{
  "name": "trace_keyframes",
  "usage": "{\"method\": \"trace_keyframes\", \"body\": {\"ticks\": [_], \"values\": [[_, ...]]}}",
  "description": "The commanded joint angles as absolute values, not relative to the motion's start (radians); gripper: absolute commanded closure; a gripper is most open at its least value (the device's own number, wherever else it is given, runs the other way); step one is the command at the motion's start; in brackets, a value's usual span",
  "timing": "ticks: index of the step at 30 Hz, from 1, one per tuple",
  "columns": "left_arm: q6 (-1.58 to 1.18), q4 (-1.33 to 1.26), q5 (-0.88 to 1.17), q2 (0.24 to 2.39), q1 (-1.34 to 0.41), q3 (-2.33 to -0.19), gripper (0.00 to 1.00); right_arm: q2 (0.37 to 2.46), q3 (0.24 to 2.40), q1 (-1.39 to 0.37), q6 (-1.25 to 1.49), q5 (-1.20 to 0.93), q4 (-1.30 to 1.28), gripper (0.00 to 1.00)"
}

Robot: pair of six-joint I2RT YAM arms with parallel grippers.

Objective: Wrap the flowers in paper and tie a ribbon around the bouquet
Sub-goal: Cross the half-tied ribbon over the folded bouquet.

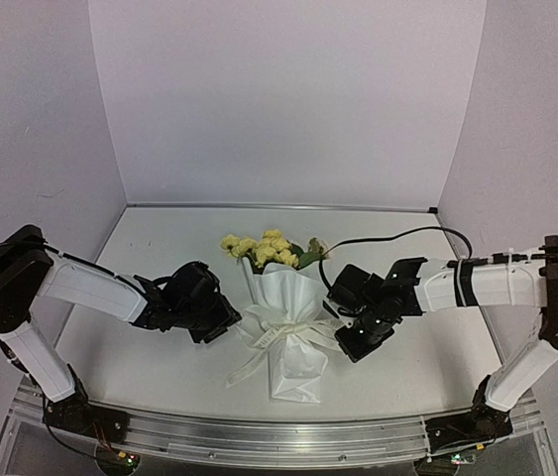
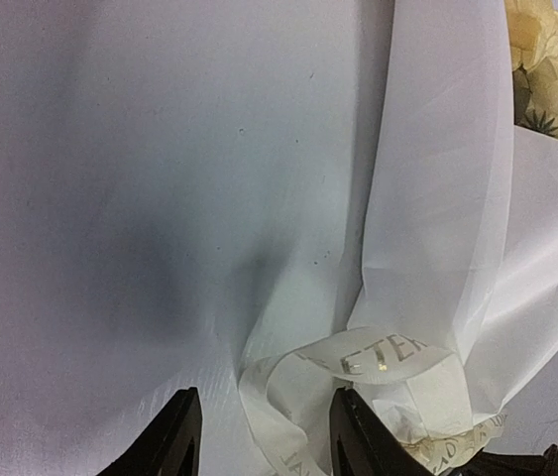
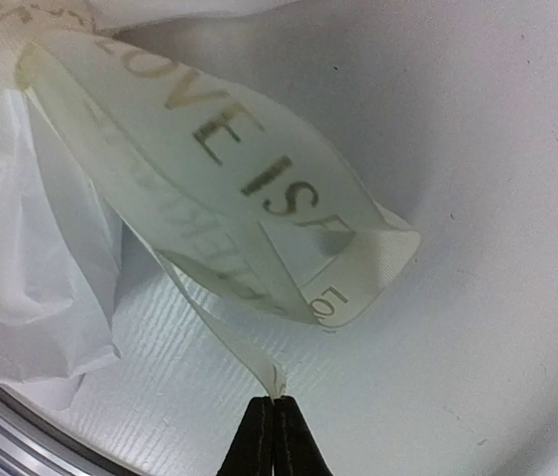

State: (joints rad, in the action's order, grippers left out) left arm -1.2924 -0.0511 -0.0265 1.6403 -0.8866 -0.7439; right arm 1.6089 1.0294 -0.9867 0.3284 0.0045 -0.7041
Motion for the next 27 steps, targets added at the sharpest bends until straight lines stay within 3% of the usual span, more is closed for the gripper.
{"method": "trace_keyframes", "body": {"ticks": [1,27], "values": [[-1.339,-0.008,-0.043,1.652,-0.898,-0.805,0.54,1.549,0.99,-0.984,0.316,0.076,-0.728,1.0],[-1.195,0.226,0.125,1.794,-0.929,-1.026,0.54,1.442,0.858,-0.984,0.318,0.163,-0.728,1.0]]}}
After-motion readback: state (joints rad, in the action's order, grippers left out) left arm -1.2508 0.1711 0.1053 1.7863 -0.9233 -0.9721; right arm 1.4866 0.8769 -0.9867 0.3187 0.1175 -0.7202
